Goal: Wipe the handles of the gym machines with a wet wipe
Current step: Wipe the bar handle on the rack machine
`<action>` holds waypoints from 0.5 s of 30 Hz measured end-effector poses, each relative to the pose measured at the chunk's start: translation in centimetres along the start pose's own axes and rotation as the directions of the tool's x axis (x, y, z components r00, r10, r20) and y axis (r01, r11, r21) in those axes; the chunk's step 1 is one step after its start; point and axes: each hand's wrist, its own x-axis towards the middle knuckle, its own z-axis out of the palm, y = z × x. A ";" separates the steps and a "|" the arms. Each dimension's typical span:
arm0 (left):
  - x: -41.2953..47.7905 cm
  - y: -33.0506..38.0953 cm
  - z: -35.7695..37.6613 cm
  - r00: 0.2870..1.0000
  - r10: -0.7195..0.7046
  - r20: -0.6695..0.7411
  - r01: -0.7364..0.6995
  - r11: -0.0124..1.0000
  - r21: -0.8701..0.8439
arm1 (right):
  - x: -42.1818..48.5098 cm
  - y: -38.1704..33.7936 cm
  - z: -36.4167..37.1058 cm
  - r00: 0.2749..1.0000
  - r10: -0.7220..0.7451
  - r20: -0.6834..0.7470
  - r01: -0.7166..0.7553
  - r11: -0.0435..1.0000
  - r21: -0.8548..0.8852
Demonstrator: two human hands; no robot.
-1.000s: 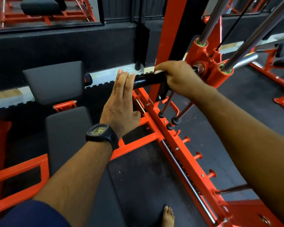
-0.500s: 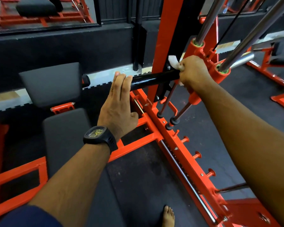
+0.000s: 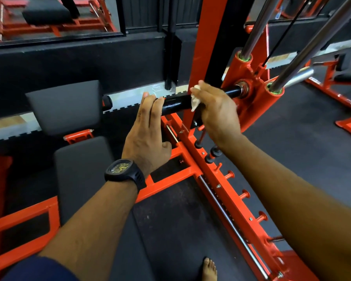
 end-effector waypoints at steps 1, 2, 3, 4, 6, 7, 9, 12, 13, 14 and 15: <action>0.0 0.0 0.1 1.000 -0.003 -0.003 0.003 1.000 -0.001 | 0.0 -1.1 0.3 0.999 -0.044 0.026 0.044 0.999 0.019; 0.0 0.1 0.1 1.000 -0.006 -0.007 0.006 1.000 0.000 | -0.1 -1.9 0.8 0.990 -0.125 0.066 0.123 0.992 0.039; 0.0 0.1 0.2 1.000 -0.007 -0.008 0.007 1.000 0.001 | -0.2 -2.4 1.0 0.973 -0.208 0.104 0.204 0.978 0.051; 0.0 0.0 0.2 1.000 -0.005 -0.007 0.005 1.000 0.003 | -0.1 -2.2 1.1 0.956 -0.269 0.121 0.264 0.963 0.056; 0.0 0.0 0.2 1.000 0.000 -0.003 0.001 1.000 0.011 | 0.3 -0.8 0.5 0.948 -0.287 0.135 0.287 0.958 0.023; 0.0 0.0 0.1 1.000 0.002 -0.004 -0.001 1.000 0.017 | 0.4 -0.1 0.1 0.963 -0.241 0.122 0.243 0.970 -0.002; 0.0 0.0 0.1 1.000 0.000 -0.004 0.000 1.000 0.023 | 0.5 0.3 -0.2 0.989 -0.122 0.081 0.123 0.992 -0.008; 0.1 0.1 0.2 1.000 -0.015 -0.001 0.015 1.000 0.023 | 0.6 -1.1 1.0 0.951 -0.263 0.165 0.263 0.965 0.019; 0.1 0.2 0.2 1.000 -0.017 0.003 0.017 1.000 0.022 | 0.7 -0.8 1.0 0.924 -0.318 0.212 0.321 0.947 0.023; 0.0 0.2 0.1 1.000 -0.014 0.008 0.014 1.000 0.019 | 1.1 0.2 0.7 0.914 -0.334 0.232 0.344 0.939 -0.007; 0.1 0.1 0.0 1.000 -0.007 0.011 0.007 1.000 0.020 | 1.5 1.6 0.1 0.925 -0.299 0.235 0.318 0.947 -0.049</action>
